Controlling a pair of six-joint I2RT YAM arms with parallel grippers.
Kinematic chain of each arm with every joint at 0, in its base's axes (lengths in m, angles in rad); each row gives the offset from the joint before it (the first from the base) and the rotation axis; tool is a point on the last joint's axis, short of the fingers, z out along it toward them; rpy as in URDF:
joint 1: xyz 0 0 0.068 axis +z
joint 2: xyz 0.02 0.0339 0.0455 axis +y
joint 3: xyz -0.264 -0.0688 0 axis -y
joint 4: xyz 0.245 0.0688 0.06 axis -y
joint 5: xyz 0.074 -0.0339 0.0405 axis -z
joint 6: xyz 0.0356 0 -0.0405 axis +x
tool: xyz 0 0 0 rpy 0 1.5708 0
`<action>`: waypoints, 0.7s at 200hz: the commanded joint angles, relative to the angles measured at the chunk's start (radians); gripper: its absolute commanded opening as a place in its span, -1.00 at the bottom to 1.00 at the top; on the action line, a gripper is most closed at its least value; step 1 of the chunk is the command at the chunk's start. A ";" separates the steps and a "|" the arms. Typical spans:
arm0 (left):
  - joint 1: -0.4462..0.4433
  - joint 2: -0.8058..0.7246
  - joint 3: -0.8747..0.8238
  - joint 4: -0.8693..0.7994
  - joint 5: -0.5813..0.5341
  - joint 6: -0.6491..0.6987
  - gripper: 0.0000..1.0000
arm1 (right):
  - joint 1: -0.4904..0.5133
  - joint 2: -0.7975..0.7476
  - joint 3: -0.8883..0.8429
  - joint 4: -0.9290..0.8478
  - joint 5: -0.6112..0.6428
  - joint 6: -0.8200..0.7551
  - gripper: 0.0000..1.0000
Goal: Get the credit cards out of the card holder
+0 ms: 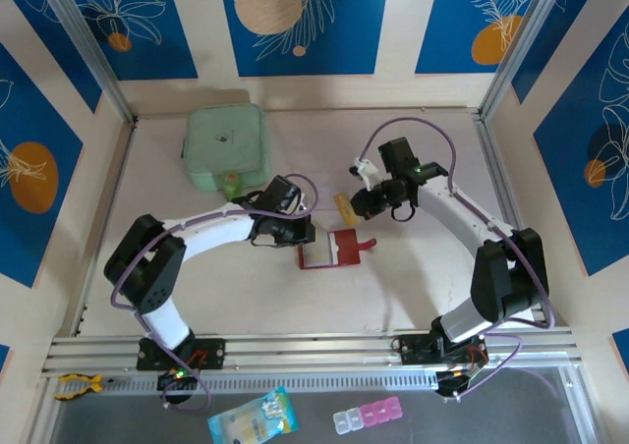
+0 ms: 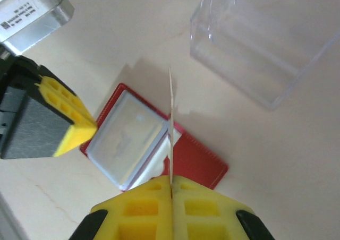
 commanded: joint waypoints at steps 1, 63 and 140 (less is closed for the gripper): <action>0.011 -0.063 -0.039 -0.013 -0.050 0.032 -0.79 | 0.021 0.050 0.091 -0.124 0.091 -0.269 -1.00; 0.045 -0.160 -0.131 0.014 -0.070 0.017 -0.78 | 0.044 0.260 0.351 -0.277 0.159 -0.599 -1.00; 0.080 -0.212 -0.163 -0.037 -0.075 0.035 -0.78 | 0.046 0.493 0.602 -0.355 0.207 -0.737 -1.00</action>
